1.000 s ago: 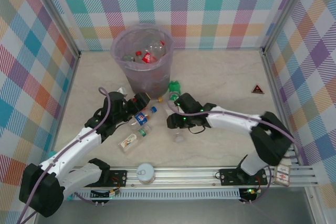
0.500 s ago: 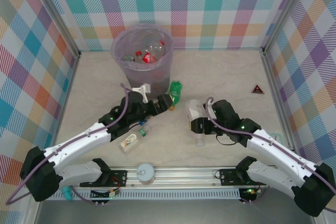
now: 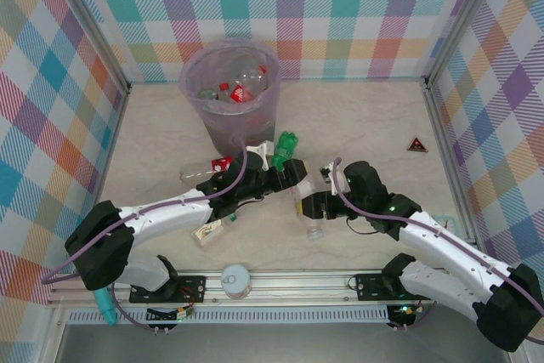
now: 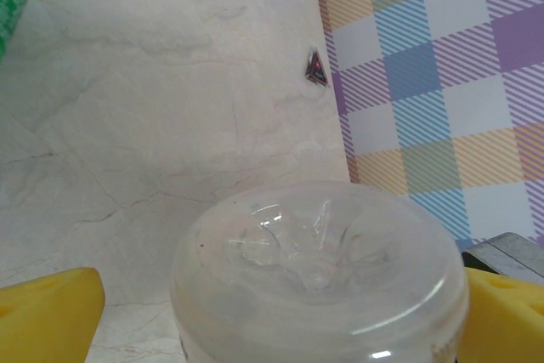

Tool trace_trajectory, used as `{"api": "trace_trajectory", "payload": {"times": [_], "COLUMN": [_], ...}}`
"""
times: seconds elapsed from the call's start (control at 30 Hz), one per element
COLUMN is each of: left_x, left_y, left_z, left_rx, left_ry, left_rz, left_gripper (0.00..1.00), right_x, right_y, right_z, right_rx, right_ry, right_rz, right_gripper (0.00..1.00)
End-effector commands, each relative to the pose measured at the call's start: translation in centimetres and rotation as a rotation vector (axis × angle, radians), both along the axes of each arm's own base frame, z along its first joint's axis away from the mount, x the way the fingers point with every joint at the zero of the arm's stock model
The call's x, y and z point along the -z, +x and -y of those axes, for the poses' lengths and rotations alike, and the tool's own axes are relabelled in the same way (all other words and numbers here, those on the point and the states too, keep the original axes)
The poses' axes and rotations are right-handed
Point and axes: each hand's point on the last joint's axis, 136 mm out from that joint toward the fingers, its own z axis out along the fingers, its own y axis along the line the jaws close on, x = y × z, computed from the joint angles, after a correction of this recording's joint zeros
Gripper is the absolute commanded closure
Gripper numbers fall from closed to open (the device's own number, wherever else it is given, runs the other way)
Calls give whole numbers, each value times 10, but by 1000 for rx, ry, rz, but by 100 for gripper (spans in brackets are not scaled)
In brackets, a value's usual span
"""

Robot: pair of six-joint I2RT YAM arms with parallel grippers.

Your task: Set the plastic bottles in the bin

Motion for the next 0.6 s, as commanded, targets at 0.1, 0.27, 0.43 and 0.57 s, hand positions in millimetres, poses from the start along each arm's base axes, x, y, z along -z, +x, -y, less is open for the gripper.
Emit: {"api": "trace_trajectory", "payload": {"times": [0.1,0.27,0.43,0.57], "left_x": [-22,-16,-18,-26], "left_y": [-1,3,6,5], "left_z": [27,32,34,30], "left_rx": [53,57,48,38], "left_ry": [-130,-143,-154,-158], "left_rz": [7,-8,-23,-27], "left_gripper": [9,26,42,44], "right_x": [-14,-17,-15,-19], "right_y": [10,18,24,26], "right_z": [-15,-13,-15,-15], "right_rx": [-45,-20,-13,-17], "right_ry": [70,55,40,24], "right_rz": [79,129,142,148], "right_gripper": [66,65,61,51]}}
